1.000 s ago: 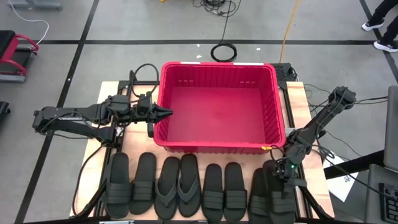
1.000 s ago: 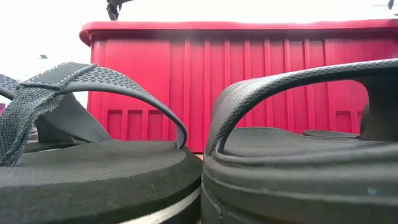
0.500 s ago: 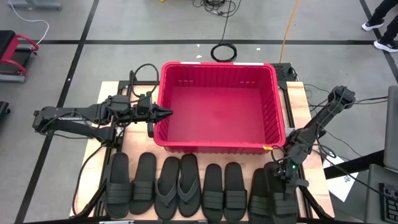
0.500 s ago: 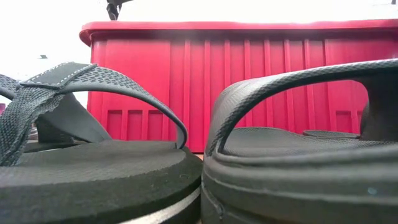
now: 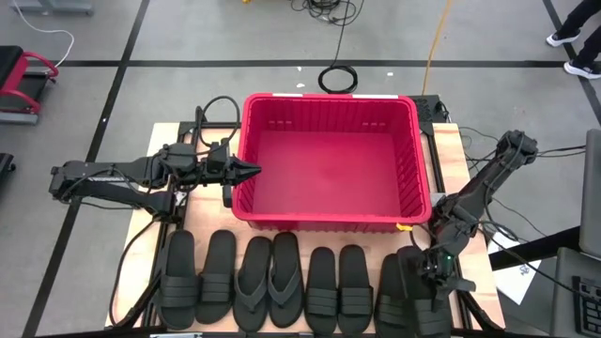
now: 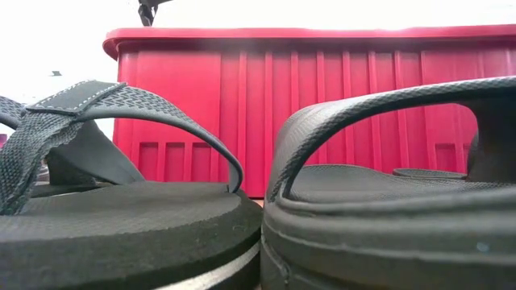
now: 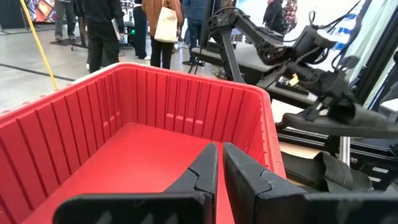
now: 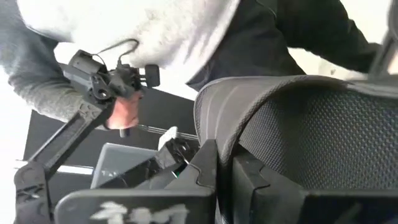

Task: Pick and place slides into bin
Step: Put the slide into the bin

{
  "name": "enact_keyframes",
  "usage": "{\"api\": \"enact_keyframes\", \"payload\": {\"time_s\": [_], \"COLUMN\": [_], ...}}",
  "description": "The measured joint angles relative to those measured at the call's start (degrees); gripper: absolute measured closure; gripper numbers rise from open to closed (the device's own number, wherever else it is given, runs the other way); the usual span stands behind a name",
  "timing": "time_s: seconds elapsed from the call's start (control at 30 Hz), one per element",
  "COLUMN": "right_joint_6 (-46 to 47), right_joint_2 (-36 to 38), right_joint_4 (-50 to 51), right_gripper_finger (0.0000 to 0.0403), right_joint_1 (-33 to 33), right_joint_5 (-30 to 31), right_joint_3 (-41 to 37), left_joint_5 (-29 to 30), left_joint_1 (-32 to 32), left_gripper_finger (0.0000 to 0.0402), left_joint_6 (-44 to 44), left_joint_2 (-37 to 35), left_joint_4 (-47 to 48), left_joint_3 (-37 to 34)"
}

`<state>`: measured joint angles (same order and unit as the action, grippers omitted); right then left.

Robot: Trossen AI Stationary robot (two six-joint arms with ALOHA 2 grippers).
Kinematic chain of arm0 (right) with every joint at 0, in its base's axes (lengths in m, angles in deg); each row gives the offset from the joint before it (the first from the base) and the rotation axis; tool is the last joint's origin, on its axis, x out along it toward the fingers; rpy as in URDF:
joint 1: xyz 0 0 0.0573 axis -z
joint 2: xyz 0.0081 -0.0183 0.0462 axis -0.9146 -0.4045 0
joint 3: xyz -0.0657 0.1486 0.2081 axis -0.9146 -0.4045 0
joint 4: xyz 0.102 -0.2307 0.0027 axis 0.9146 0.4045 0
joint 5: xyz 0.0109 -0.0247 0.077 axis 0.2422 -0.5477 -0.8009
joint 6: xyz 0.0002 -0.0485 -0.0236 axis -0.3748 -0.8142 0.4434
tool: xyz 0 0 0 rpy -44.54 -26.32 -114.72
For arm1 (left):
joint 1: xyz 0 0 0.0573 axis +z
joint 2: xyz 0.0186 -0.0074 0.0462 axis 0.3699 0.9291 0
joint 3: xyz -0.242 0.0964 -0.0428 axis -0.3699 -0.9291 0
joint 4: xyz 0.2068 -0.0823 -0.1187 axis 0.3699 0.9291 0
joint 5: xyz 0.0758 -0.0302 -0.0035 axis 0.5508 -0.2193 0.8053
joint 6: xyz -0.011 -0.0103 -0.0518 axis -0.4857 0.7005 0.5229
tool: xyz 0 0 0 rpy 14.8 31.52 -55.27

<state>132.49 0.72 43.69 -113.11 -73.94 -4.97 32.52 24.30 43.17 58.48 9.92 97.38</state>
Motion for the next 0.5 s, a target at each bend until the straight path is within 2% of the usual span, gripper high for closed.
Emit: {"api": "enact_keyframes", "payload": {"time_s": [0.2, 0.33, 0.5], "right_joint_6": [0.9, 0.8, -7.6], "right_joint_2": [-3.0, -4.4, -6.6], "right_joint_4": [8.5, 10.1, 26.1], "right_gripper_finger": [0.04, 0.04, 0.04], "right_joint_1": [0.0, 0.1, 2.9], "right_joint_5": [-2.5, -2.9, -3.0], "right_joint_3": [6.4, 10.4, 20.9], "left_joint_5": [0.0, -0.1, -3.0], "left_joint_1": [0.0, 0.0, 0.0], "left_gripper_finger": [0.0376, 0.0376, 0.0376], "left_joint_6": [-0.1, -1.3, -1.4], "left_joint_2": [0.0, 0.0, 0.0], "left_joint_4": [0.0, 0.0, 0.0], "left_joint_3": [0.0, 0.0, 0.0]}}
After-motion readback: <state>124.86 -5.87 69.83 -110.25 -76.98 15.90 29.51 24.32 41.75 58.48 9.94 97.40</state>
